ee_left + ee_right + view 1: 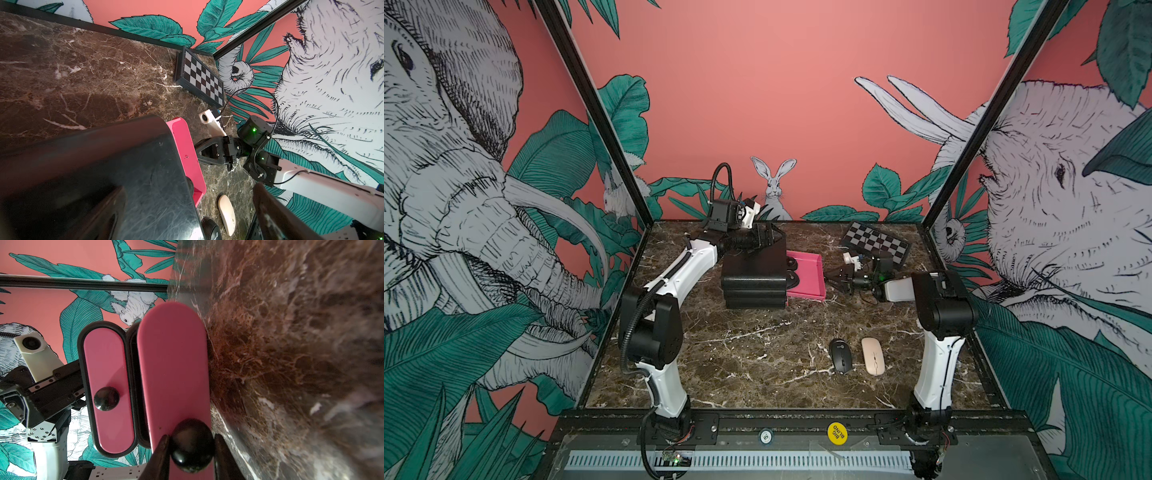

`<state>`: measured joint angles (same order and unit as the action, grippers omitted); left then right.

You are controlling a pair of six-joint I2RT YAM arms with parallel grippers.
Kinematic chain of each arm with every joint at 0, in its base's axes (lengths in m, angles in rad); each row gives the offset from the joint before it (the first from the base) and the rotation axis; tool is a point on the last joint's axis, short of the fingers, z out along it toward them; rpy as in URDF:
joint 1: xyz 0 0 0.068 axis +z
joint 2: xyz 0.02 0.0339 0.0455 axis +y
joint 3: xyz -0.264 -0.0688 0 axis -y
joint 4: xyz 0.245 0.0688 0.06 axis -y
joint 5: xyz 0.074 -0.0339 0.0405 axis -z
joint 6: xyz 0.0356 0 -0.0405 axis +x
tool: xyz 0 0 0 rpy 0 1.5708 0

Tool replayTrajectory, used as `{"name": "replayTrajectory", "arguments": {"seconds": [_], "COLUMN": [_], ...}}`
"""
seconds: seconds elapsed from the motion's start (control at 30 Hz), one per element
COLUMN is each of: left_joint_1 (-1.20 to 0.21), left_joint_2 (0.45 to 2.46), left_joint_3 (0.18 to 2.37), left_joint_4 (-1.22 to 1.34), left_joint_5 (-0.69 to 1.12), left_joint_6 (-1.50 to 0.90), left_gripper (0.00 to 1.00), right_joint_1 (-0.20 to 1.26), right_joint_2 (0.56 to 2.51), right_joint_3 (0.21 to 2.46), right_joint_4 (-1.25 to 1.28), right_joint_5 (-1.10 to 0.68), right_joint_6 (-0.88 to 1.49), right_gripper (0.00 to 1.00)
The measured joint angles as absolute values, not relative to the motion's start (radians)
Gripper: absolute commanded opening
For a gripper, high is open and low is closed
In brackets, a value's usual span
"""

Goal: Take the mice out of the drawer
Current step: Open the drawer in the storage box.

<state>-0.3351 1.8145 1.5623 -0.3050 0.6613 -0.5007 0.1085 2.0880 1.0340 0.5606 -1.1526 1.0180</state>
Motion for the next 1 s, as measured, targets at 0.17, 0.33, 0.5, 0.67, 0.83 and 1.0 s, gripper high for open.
{"name": "replayTrajectory", "arguments": {"seconds": [0.17, 0.33, 0.5, 0.67, 0.83, 1.0], "left_joint_1": [-0.335, -0.335, -0.335, -0.335, -0.335, -0.335], "left_joint_2": [1.814, 1.814, 1.814, 1.814, 1.814, 1.815], "left_joint_3": [1.562, 1.562, 1.562, 1.562, 1.563, 1.563], "left_joint_4": [-0.305, -0.304, -0.304, -0.304, -0.304, -0.304], "left_joint_5": [0.661, 0.661, 0.661, 0.662, 0.662, 0.662], "left_joint_6": [-0.502, -0.505, -0.506, -0.507, -0.509, -0.509], "left_gripper": [0.97, 0.97, 0.97, 0.97, 0.97, 0.97], "right_joint_1": [0.101, 0.075, 0.046, 0.040, 0.043, 0.058], "right_joint_2": [2.073, 2.051, 2.068, 2.068, 2.067, 2.064], "right_joint_3": [1.056, 1.056, 1.046, 1.043, 1.057, 1.090], "right_joint_4": [0.467, 0.374, 0.332, 0.354, 0.328, 0.292], "right_joint_5": [-1.135, -1.089, -1.050, -1.047, -1.042, -1.006], "right_joint_6": [0.954, 0.904, 0.902, 0.924, 0.923, 0.920], "right_gripper": [0.28, 0.26, 0.25, 0.26, 0.27, 0.27]}}
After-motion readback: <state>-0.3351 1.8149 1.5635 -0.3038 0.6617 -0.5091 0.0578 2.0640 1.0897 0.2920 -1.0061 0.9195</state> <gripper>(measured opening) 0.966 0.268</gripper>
